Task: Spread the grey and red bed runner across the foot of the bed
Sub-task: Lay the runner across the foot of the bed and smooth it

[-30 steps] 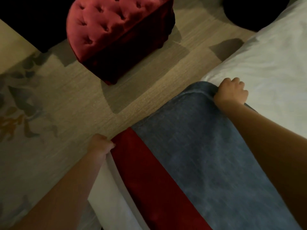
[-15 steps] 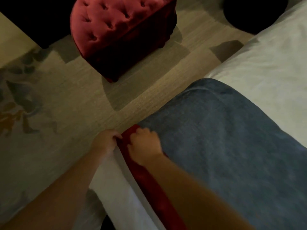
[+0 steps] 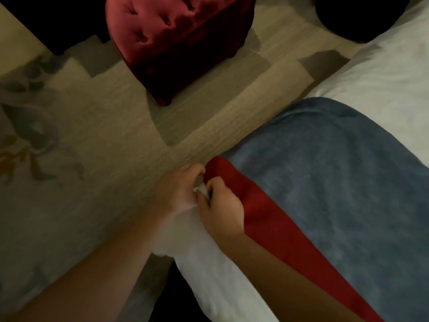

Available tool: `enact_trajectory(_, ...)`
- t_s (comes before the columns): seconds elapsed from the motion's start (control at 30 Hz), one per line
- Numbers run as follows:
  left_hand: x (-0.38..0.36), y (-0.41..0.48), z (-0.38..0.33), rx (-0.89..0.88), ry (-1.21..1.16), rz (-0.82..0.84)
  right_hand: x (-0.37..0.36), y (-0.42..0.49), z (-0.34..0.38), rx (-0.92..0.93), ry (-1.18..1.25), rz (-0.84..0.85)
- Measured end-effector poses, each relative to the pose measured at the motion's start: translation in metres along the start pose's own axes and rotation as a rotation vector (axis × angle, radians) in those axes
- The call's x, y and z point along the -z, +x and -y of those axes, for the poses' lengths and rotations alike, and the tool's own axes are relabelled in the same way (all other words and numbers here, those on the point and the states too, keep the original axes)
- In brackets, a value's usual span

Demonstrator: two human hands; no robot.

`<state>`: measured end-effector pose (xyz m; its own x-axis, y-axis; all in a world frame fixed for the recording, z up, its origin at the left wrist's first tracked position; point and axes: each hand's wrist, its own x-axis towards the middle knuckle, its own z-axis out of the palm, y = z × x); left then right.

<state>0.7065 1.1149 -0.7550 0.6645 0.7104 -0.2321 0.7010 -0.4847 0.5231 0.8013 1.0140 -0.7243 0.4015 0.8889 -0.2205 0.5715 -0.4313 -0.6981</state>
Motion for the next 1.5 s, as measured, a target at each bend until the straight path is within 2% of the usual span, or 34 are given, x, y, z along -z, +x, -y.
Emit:
enact_trajectory(0.1,0.016,0.010,-0.005,-0.116,0.084,-0.101,0.004,-0.001,0.006,0.007,-0.018,-0.090)
enact_trajectory(0.17,0.028,0.014,-0.006,-0.274,0.197,-0.210,0.003,-0.002,0.012,0.009,-0.059,-0.155)
enact_trajectory(0.27,0.038,0.016,0.001,-0.436,0.343,-0.222,-0.003,-0.005,0.018,0.009,-0.067,-0.266)
enact_trajectory(0.33,0.039,0.016,0.009,-0.415,0.367,-0.179,-0.012,-0.006,0.020,-0.004,-0.097,-0.288)
enact_trajectory(0.47,0.031,0.008,0.031,-0.308,0.519,0.058,-0.036,-0.009,0.014,-0.086,-0.423,0.101)
enact_trajectory(0.5,0.027,0.007,0.039,-0.285,0.537,0.114,-0.040,-0.009,0.014,-0.088,-0.445,0.144)
enact_trajectory(0.57,0.024,0.004,0.048,-0.307,0.428,0.160,-0.041,-0.009,0.013,-0.083,-0.405,0.117)
enact_trajectory(0.67,0.026,0.003,0.045,-0.339,0.313,0.080,-0.027,-0.010,0.007,-0.095,-0.296,-0.045)
enact_trajectory(0.8,0.028,0.012,0.033,-0.269,0.298,-0.144,-0.016,-0.018,0.008,0.095,-0.150,-0.175)
enact_trajectory(0.87,0.028,0.018,0.030,-0.244,0.321,-0.248,-0.016,-0.021,0.010,0.127,-0.094,-0.216)
enact_trajectory(0.93,0.022,0.019,0.032,-0.216,0.418,-0.283,-0.017,-0.021,0.008,0.103,-0.062,-0.239)
enact_trajectory(1.0,0.013,0.016,0.038,-0.181,0.539,-0.206,-0.021,-0.019,0.007,0.051,-0.107,-0.146)
enact_trajectory(1.1,0.000,0.006,0.052,-0.090,0.618,0.224,-0.034,-0.018,0.009,-0.042,-0.327,0.113)
enact_trajectory(1.13,-0.004,0.003,0.055,-0.109,0.603,0.342,-0.037,-0.019,0.010,-0.049,-0.370,0.147)
enact_trajectory(1.17,-0.007,-0.001,0.056,-0.148,0.564,0.386,-0.040,-0.020,0.011,-0.047,-0.384,0.147)
enact_trajectory(1.27,-0.008,-0.008,0.053,-0.271,0.394,0.277,-0.042,-0.021,0.013,-0.034,-0.395,0.061)
enact_trajectory(1.33,-0.005,-0.008,0.049,-0.312,0.343,0.269,-0.042,-0.018,0.013,-0.048,-0.410,0.063)
enact_trajectory(1.5,0.004,-0.013,0.047,-0.244,0.323,0.200,-0.036,-0.021,0.023,0.009,-0.388,-0.026)
